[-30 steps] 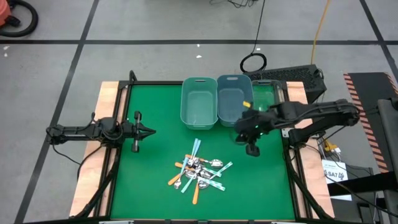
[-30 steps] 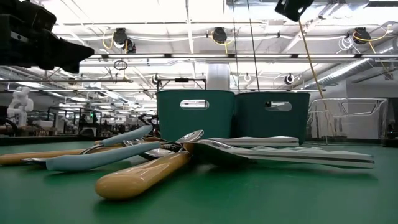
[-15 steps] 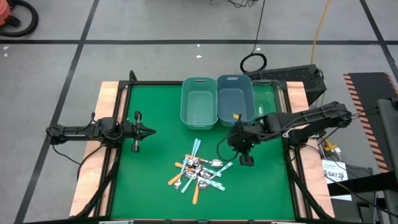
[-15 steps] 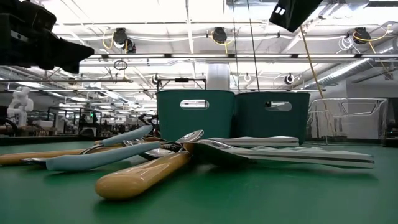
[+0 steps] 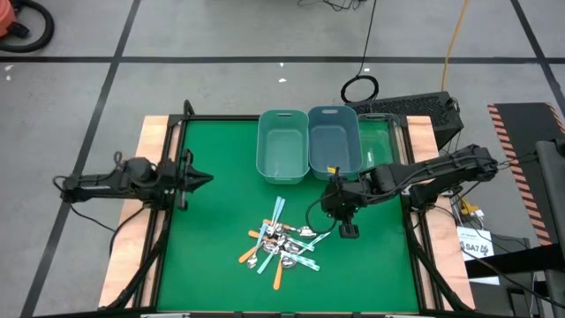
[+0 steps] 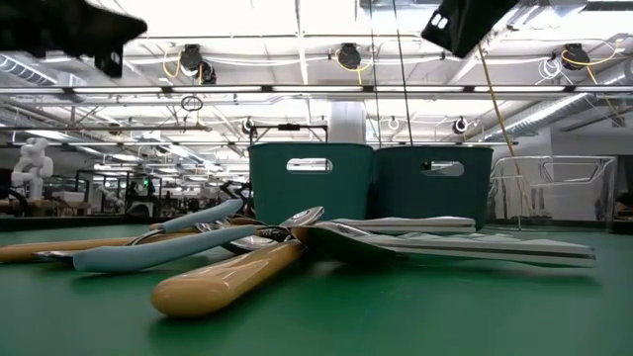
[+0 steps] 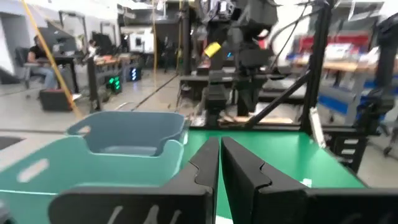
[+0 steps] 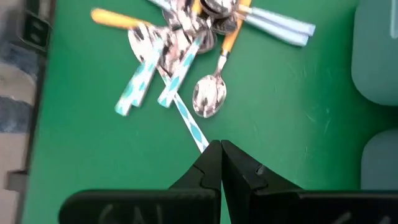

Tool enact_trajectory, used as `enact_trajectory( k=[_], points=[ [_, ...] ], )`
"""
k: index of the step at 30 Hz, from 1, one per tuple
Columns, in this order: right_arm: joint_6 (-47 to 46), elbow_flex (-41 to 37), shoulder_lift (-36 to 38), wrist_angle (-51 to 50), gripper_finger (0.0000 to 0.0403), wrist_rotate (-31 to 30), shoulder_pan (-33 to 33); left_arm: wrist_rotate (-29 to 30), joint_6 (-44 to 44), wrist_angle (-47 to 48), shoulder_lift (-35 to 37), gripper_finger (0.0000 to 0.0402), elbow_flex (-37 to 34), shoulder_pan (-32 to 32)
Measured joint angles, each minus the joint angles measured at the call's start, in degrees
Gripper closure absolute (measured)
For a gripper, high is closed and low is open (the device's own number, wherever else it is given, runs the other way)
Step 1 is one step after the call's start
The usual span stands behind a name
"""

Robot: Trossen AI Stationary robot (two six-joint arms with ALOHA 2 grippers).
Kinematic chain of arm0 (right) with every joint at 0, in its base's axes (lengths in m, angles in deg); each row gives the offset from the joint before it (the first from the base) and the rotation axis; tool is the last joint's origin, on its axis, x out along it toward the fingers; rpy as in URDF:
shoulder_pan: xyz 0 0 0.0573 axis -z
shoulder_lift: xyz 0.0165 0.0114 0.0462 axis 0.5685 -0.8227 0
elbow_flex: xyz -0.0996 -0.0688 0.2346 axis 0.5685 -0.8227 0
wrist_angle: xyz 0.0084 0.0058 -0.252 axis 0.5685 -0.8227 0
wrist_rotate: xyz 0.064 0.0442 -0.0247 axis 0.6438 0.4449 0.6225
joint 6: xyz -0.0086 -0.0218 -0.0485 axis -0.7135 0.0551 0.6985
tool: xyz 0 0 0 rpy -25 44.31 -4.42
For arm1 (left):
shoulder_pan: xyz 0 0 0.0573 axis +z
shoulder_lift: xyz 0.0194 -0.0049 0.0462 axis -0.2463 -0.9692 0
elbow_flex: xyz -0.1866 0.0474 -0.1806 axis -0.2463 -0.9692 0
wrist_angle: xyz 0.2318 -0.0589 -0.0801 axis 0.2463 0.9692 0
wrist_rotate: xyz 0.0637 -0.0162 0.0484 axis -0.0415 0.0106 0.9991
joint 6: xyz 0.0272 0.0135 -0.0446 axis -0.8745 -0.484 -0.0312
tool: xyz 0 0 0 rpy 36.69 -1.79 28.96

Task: Sort silverware by color (type)
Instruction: Put the green spoon into the transparent bin

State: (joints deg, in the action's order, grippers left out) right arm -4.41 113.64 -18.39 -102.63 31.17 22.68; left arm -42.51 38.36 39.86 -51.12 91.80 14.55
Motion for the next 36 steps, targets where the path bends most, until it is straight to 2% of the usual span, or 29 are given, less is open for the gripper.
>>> enact_trajectory(
  k=[4,10,19,23,27,32,36],
  points=[
    [0.9,-3.0,-0.3,3.5,0.0403,0.1,0.0,1.9,0.2,11.4,-8.7,0.0376,12.7,0.0],
    [1.1,-7.7,-0.4,8.9,0.0403,0.2,0.0,2.1,6.4,24.1,-23.1,0.0376,31.3,0.0],
    [-2.2,-13.3,-0.4,16.2,0.0403,0.2,-0.2,1.1,10.0,33.6,-42.3,0.0376,49.2,0.0],
    [-2.8,-16.7,-0.4,17.6,0.0403,3.6,-0.9,0.9,18.8,36.4,-48.2,0.0376,53.1,-1.1],
    [-2.8,-19.0,-0.3,19.5,0.04,7.8,-1.8,2.3,23.9,36.7,-50.1,0.0376,52.9,-4.7],
    [-3.6,-21.6,-0.4,24.7,0.0381,7.7,-3.4,8.8,30.8,36.8,-50.9,0.0376,51.7,-10.7],
    [-2.1,-23.6,-1.1,30.6,0.036,6.1,-4.1,9.8,36.6,36.8,-53.0,0.0376,51.6,-15.3]
  ],
)
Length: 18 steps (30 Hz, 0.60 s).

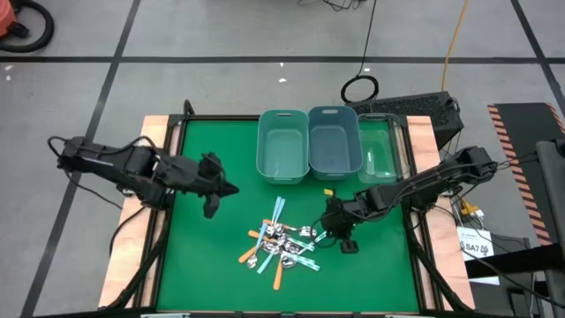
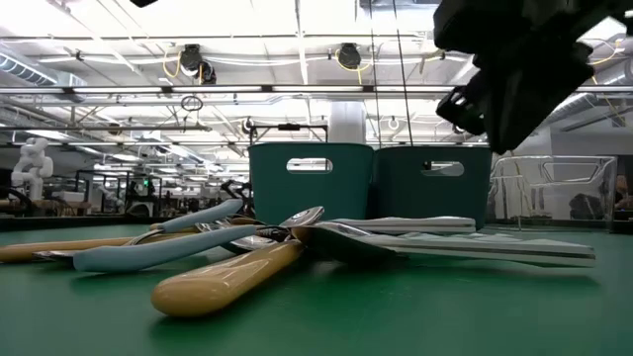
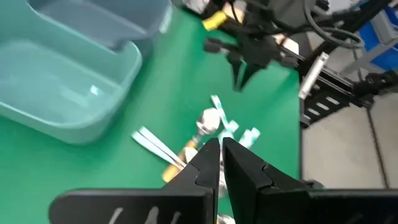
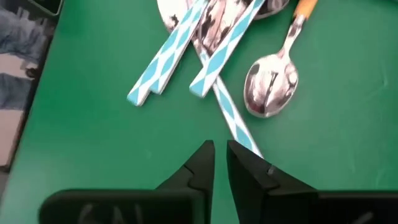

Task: Sort silverware by color (type)
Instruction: Put the green spoon into the transparent bin

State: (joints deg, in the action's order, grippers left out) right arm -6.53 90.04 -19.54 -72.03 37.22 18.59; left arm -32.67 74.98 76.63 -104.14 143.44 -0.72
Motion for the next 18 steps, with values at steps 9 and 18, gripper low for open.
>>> enact_trajectory(
  k=[9,18],
  points=[
    [0.8,-0.7,-4.9,6.2,0.0316,0.1,-0.2,0.0,14.1,-0.2,-8.9,0.0376,0.0,-8.2],
    [-13.7,1.2,-4.4,5.7,0.0289,7.8,-1.1,0.0,20.9,-3.6,-17.0,0.0375,0.0,-11.7]
  ],
)
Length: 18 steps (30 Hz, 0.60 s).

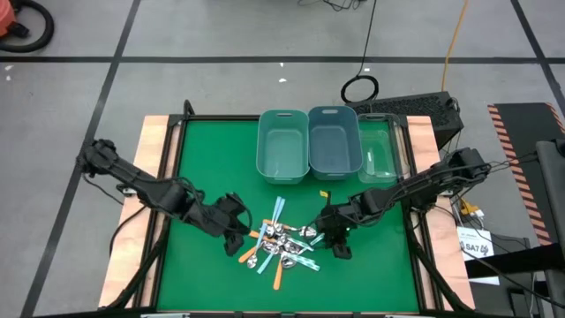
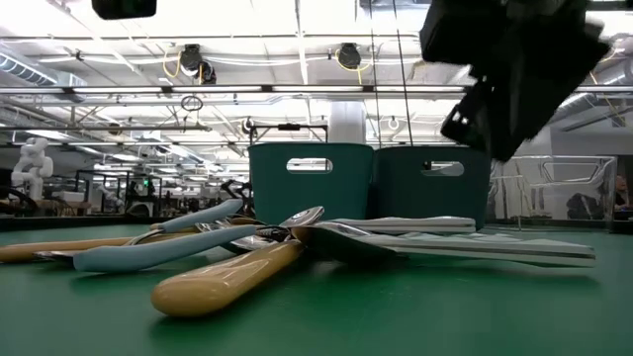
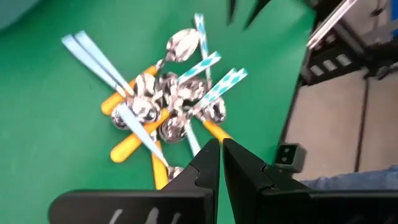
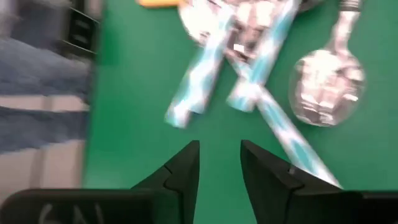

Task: Sort silverware by color (type)
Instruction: Put the green spoon into the transparent bin

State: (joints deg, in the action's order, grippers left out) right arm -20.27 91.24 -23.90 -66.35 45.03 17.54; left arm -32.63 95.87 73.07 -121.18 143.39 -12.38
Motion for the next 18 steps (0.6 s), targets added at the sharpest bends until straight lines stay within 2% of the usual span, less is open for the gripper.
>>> enact_trajectory(
  k=[4,8,15,18],
  points=[
    [-1.5,1.5,1.0,-0.2,0.0283,-0.4,-2.0,-0.9,1.3,-1.0,-2.5,0.0375,0.0,-0.5],
    [-3.3,2.4,1.0,0.8,0.0281,-4.8,-3.6,-3.0,3.3,-2.5,-3.6,0.0363,0.0,-0.8],
    [-4.3,2.4,0.8,1.3,0.0281,-9.6,-4.4,-2.0,6.3,0.1,-4.2,0.0264,0.0,-3.2],
    [-3.1,2.4,0.8,1.3,0.0281,-12.4,-4.4,-1.6,6.8,1.2,-4.2,0.0234,0.0,-3.9]
  ],
)
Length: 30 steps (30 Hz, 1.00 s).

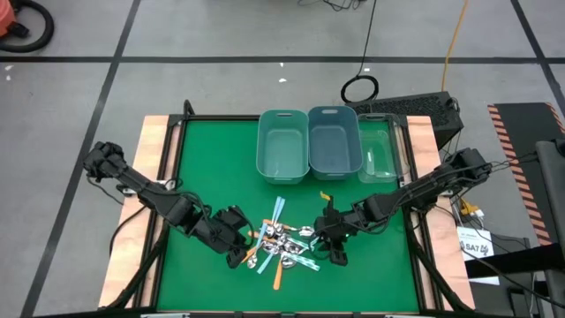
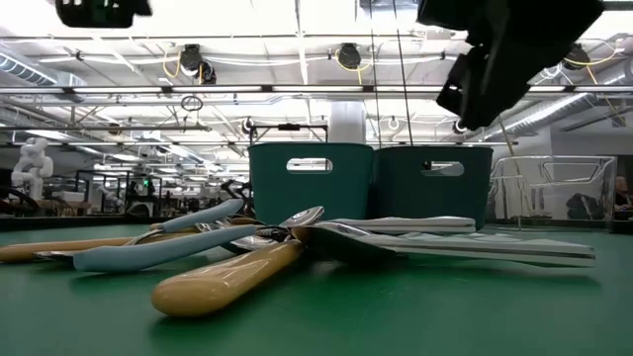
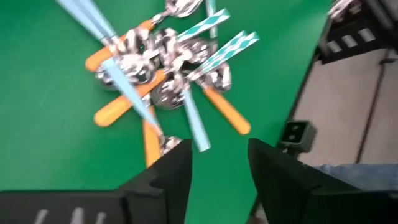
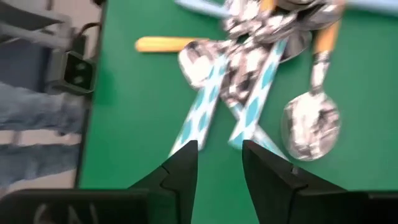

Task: Sort silverware by color (type)
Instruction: Put the green spoon into the transparent bin

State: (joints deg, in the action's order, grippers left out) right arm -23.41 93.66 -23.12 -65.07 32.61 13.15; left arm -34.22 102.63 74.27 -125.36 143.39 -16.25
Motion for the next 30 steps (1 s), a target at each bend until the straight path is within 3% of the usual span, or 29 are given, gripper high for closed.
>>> enact_trajectory(
  k=[7,13,23,30],
  points=[
    [4.1,0.0,0.0,-1.1,0.0281,-1.3,0.3,1.7,2.4,5.3,0.0,0.0225,0.0,-1.0],
    [4.0,0.0,0.0,-4.7,0.0276,1.3,1.7,10.6,0.2,8.4,0.0,0.0225,0.0,-2.6],
    [4.5,0.0,0.0,-12.7,0.0182,3.4,3.2,12.9,-12.7,6.9,0.0,0.0225,-1.0,1.4],
    [9.8,0.0,0.0,-12.5,0.0166,2.0,3.2,10.5,-16.8,1.2,0.0,0.0225,-5.1,3.5]
  ],
)
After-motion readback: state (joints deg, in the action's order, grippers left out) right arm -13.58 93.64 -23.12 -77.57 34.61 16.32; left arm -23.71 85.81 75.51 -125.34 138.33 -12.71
